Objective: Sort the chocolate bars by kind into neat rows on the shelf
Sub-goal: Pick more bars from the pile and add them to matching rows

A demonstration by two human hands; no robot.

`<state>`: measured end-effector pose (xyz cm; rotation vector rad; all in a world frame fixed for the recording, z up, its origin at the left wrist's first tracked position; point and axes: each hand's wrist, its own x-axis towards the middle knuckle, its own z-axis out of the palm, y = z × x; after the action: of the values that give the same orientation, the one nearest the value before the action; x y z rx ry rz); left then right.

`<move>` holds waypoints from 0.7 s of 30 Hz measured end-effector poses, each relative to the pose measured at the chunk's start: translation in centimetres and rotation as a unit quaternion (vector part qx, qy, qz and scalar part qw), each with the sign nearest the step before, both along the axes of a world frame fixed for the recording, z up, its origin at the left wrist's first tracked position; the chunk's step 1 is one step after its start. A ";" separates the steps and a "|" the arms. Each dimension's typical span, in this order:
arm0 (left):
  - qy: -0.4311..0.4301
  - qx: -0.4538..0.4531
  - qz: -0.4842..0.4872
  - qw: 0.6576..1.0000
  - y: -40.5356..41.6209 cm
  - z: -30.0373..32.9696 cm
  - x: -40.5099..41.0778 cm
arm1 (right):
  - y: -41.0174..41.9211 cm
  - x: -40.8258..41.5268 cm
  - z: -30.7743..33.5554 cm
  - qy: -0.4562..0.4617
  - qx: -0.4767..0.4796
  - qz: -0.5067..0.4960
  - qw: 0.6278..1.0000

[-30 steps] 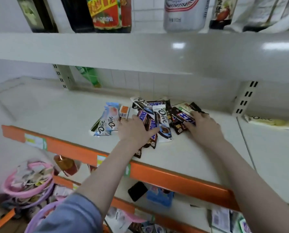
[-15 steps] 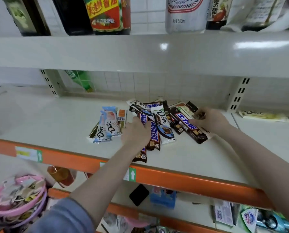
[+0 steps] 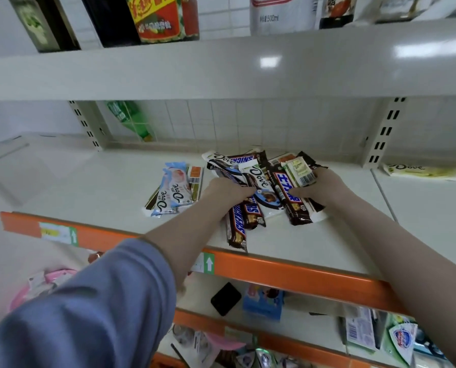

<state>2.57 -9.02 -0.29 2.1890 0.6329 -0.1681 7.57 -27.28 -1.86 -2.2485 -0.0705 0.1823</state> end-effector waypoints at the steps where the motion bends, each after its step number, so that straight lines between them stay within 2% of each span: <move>1: -0.009 0.007 0.003 1.000 -0.2 -0.2 0.1 | 0.1 -0.1 0.0 -0.001 0.004 0.002 1.000; 6: -0.008 -0.024 0.046 0.999 -0.4 -0.2 0.1 | 0.3 -0.6 -0.2 -0.003 0.027 0.007 1.000; 9: 0.005 -0.118 0.066 0.991 0.0 0.2 -0.2 | 0.2 -1.2 0.0 0.006 0.064 0.023 0.998; 15: -0.014 -0.328 0.107 0.938 1.2 0.4 -2.6 | 0.3 -2.4 0.5 0.071 0.128 0.056 0.988; 21: -0.056 -0.458 0.124 0.879 1.7 1.2 -5.0 | 0.1 -3.7 0.9 0.090 0.158 0.034 0.983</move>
<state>-2.44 -7.28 0.92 1.1817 0.5938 -0.1595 3.84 -27.22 -0.98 -1.9069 -0.0734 0.3836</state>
